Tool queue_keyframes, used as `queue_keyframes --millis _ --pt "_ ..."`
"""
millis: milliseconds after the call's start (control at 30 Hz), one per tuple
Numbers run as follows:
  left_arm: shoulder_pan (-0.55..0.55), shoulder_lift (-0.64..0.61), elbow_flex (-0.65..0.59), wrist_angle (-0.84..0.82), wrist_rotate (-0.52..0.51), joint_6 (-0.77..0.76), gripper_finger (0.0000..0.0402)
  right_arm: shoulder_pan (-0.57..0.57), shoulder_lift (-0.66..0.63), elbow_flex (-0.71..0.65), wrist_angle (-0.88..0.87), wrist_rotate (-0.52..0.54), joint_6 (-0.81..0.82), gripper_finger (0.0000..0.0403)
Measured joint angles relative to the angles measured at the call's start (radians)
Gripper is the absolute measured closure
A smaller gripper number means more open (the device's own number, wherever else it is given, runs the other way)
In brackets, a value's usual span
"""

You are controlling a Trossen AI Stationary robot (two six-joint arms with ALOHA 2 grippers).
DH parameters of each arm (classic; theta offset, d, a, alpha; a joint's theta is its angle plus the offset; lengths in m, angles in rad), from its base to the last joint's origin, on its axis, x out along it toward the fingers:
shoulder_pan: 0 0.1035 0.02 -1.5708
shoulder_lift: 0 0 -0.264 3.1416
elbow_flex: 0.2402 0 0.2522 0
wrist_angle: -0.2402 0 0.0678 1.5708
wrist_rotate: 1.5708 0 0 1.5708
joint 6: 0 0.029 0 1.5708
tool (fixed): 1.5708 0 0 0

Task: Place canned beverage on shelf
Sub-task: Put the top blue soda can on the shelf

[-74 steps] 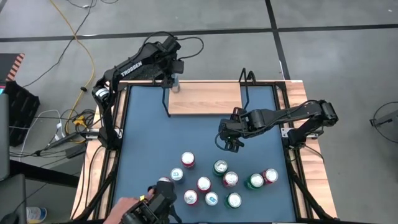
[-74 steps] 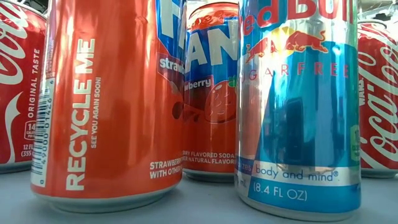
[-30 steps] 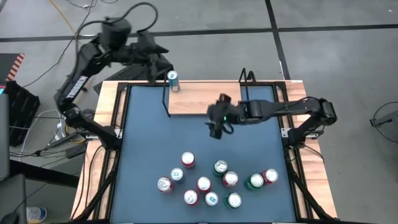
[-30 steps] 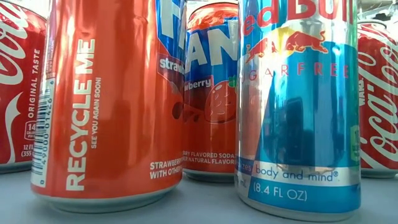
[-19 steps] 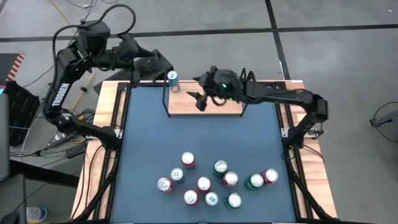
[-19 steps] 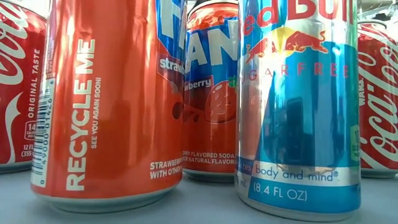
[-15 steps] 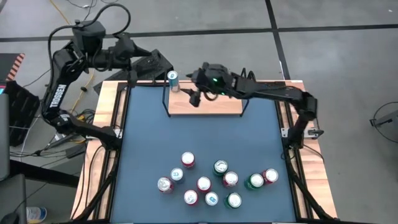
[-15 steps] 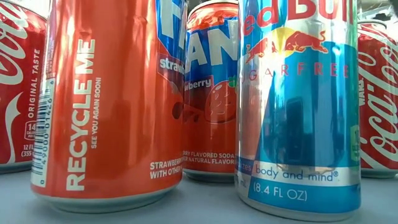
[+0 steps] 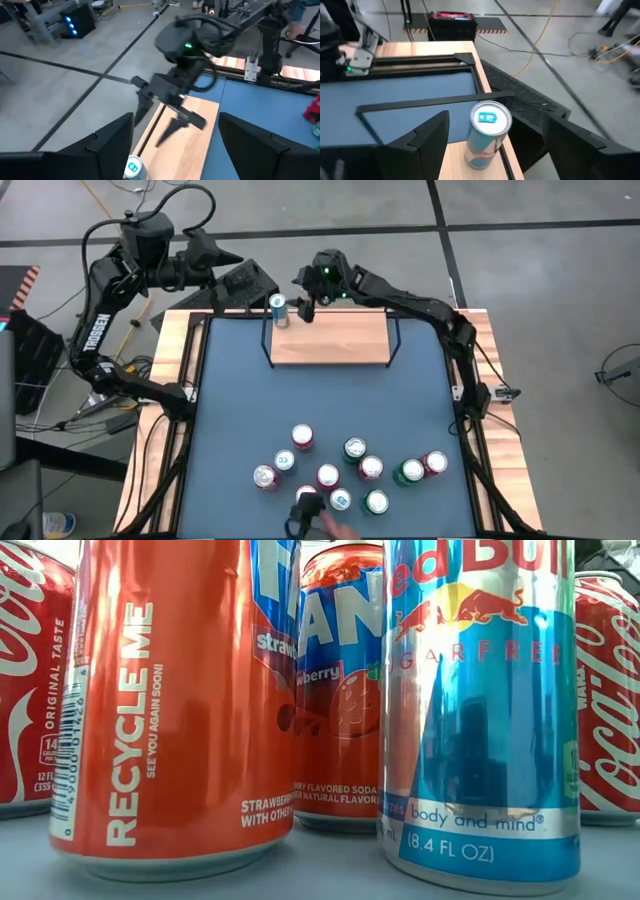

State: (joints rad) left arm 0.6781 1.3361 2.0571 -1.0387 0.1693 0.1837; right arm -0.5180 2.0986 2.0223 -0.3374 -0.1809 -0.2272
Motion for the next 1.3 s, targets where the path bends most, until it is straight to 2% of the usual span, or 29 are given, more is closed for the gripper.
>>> queue_keyframes --millis 267,500,567,667,967,1300 --pt "0.001 0.016 0.000 0.001 -0.053 -0.011 0.0124 0.001 0.119 0.100 -0.010 -0.022 0.044 0.0101" --pt "0.001 0.019 0.000 -0.001 -0.061 0.030 0.0124 0.018 0.264 0.336 -0.110 0.050 0.086 0.0101" --pt "0.001 0.019 0.000 -0.001 -0.062 0.040 0.0124 0.020 0.270 0.311 -0.057 0.092 0.095 0.0101" --pt "0.001 0.019 0.000 -0.001 -0.063 0.040 0.0124 0.017 0.275 0.310 -0.077 0.124 0.128 0.0101" --pt "0.001 0.019 0.000 0.000 -0.063 0.067 0.0124 0.005 0.276 0.310 -0.101 0.107 0.167 0.0101" --pt "0.001 0.019 0.000 -0.002 -0.066 0.078 0.0124 0.021 0.293 0.311 -0.098 0.104 0.114 0.0101"
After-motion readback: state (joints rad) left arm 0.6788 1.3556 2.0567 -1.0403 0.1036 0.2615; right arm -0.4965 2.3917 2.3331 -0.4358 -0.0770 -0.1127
